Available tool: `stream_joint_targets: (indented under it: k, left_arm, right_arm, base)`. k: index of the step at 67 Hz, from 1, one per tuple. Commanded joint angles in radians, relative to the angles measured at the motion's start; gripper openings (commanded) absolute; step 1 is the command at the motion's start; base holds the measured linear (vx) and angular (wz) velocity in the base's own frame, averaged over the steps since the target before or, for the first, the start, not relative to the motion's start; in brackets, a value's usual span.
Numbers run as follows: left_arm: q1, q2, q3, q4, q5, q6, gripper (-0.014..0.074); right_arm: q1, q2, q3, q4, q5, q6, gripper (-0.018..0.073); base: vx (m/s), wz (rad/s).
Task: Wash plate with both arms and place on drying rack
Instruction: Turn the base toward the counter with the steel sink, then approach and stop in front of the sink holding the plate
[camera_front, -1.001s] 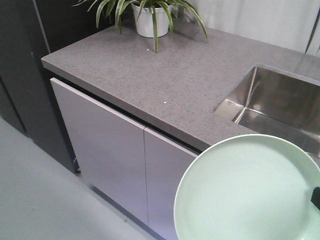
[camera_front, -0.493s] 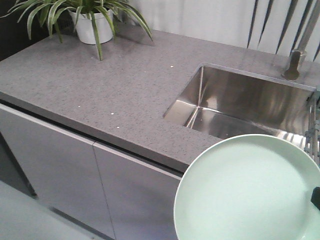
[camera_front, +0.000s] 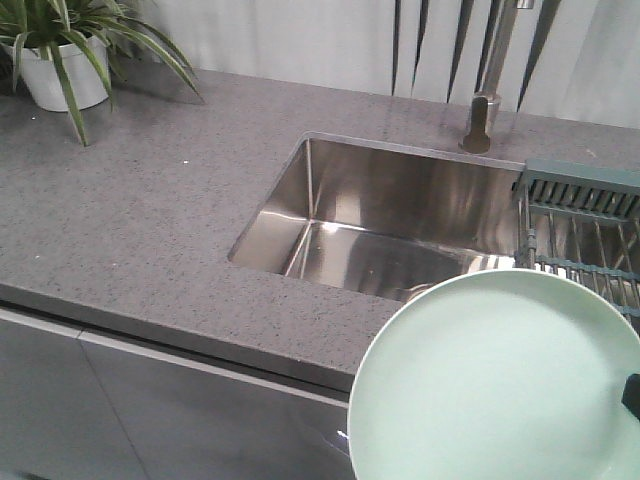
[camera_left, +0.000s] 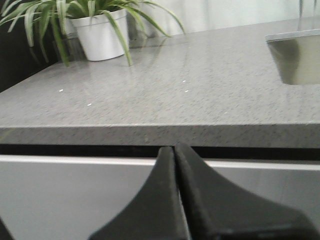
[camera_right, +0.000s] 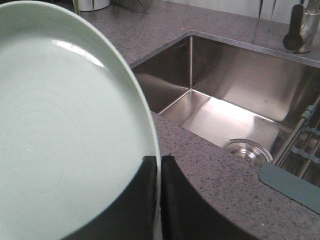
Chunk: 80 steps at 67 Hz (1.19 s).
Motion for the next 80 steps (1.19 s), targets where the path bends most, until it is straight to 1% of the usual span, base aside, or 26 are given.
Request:
stream_joint_targets:
  k: [1, 80]
  left_arm:
    - [0.001, -0.015, -0.022, -0.005, -0.069, -0.012, -0.0006]
    - [0.001, -0.015, -0.022, -0.005, -0.069, -0.012, -0.0006]
  right_arm:
    - [-0.004, 0.011, -0.026, 0.024, -0.074, -0.007, -0.0004]
    - [-0.004, 0.011, -0.026, 0.024, -0.074, -0.007, -0.0004]
  base:
    - [0.07, -0.28]
    - [0.05, -0.18]
